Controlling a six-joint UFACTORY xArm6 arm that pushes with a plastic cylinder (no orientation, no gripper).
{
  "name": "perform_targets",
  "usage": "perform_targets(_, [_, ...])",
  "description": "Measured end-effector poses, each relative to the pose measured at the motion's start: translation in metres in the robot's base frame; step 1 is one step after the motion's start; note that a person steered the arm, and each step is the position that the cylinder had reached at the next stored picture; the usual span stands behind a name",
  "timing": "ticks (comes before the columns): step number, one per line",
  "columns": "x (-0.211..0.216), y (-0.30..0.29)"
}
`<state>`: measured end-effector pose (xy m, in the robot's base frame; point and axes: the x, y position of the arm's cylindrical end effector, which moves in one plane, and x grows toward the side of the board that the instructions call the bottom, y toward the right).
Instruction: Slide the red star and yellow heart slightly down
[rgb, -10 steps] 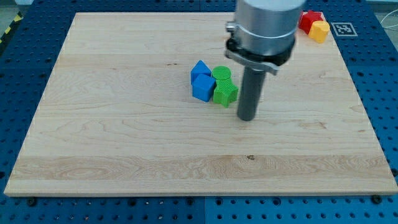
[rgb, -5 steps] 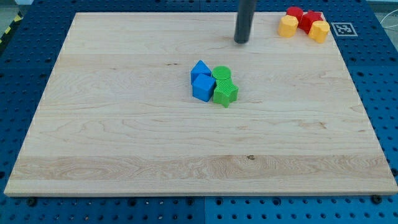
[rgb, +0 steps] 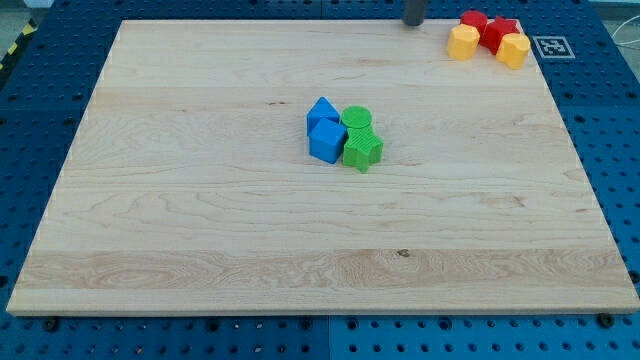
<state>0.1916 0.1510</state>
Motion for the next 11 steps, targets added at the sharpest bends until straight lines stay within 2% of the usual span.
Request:
perform_targets(2, [0.0, 0.049])
perform_targets(3, [0.0, 0.105])
perform_targets(4, [0.018, 0.125])
perform_targets(5, [0.062, 0.126])
perform_targets(8, [0.156, 0.092])
perform_targets(9, [0.159, 0.061])
perform_targets(11, [0.104, -0.021])
